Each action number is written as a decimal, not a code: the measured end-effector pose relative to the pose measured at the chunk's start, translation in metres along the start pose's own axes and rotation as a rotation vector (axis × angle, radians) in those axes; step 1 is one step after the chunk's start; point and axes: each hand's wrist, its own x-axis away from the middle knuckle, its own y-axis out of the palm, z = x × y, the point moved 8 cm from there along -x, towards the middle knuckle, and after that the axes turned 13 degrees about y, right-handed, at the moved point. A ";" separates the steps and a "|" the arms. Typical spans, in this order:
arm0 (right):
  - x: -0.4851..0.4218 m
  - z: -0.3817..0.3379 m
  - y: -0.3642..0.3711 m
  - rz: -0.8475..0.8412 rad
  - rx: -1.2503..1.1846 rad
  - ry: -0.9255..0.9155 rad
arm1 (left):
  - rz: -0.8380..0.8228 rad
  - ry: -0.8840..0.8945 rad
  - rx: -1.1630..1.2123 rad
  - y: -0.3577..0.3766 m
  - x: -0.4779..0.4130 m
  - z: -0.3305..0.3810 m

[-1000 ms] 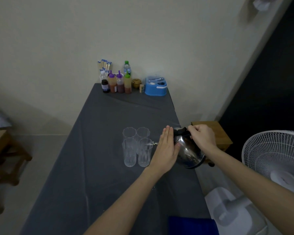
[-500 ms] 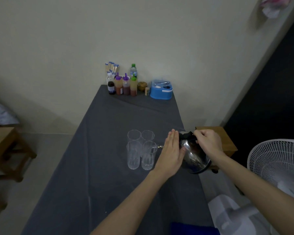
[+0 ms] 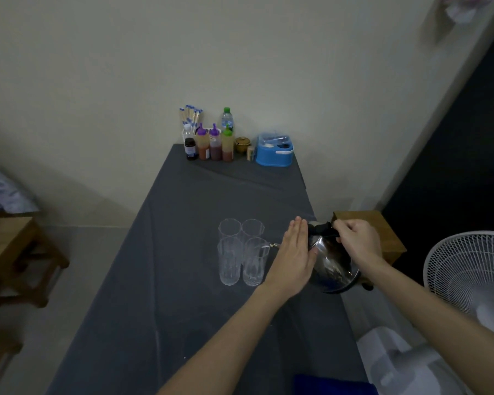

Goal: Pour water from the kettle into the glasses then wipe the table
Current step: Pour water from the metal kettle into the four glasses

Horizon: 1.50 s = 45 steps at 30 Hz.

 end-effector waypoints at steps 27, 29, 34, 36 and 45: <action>0.010 -0.015 0.016 -0.046 -0.344 0.100 | 0.057 0.151 -0.205 -0.051 -0.001 0.005; 0.010 -0.024 0.020 -0.058 -0.284 0.073 | 0.067 0.126 -0.175 -0.055 0.003 0.002; 0.011 -0.041 0.027 -0.057 -0.153 0.001 | 0.086 0.043 -0.103 -0.058 0.011 -0.008; 0.013 -0.049 0.028 -0.066 -0.092 -0.035 | 0.091 0.016 -0.080 -0.058 0.013 -0.012; 0.015 -0.075 0.027 -0.046 0.098 -0.170 | 0.128 -0.030 -0.001 -0.058 0.017 -0.019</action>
